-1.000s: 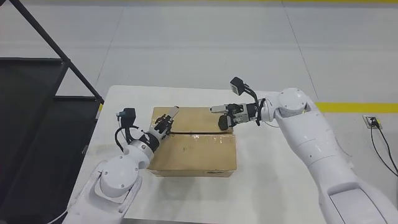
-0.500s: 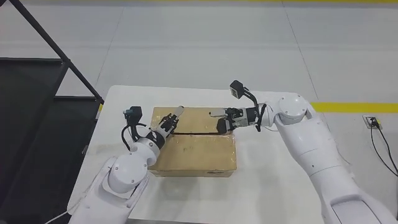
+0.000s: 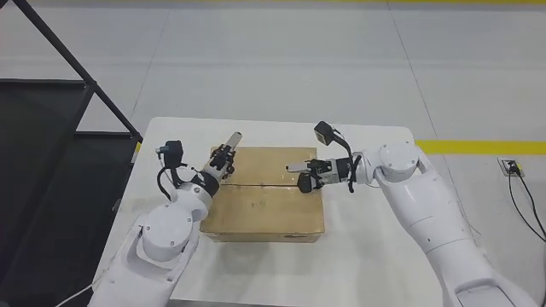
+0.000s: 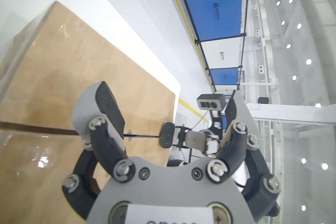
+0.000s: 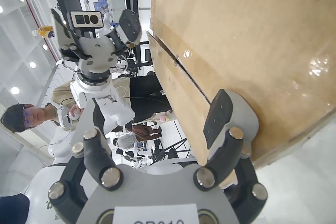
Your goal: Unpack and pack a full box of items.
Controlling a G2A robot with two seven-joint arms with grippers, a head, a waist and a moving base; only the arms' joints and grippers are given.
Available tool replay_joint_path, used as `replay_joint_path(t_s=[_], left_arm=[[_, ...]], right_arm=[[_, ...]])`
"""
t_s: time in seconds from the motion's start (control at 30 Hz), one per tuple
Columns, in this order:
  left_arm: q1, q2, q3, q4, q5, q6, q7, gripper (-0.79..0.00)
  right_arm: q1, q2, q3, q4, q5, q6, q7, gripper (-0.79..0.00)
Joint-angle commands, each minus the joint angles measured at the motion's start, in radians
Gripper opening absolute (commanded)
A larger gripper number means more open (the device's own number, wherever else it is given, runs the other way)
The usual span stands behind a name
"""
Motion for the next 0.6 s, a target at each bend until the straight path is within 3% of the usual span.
replay_joint_path(t_s=[0.0, 0.17, 0.57], left_arm=[[0.031, -0.002, -0.068, -0.029, -0.084, -0.018, 0.035, 0.000], [0.142, -0.004, -0.249, -0.106, -0.320, -0.021, 0.066, 0.000], [0.142, -0.004, -0.249, -0.106, -0.320, -0.021, 0.066, 0.000]], right_arm=[[-0.007, 0.004, 0.002, 0.000, -0.007, -0.032, -0.001, 0.000], [-0.018, 0.007, 0.003, -0.007, -0.008, -0.081, 0.003, 0.000], [-0.018, 0.007, 0.003, -0.007, -0.008, -0.081, 0.003, 0.000]])
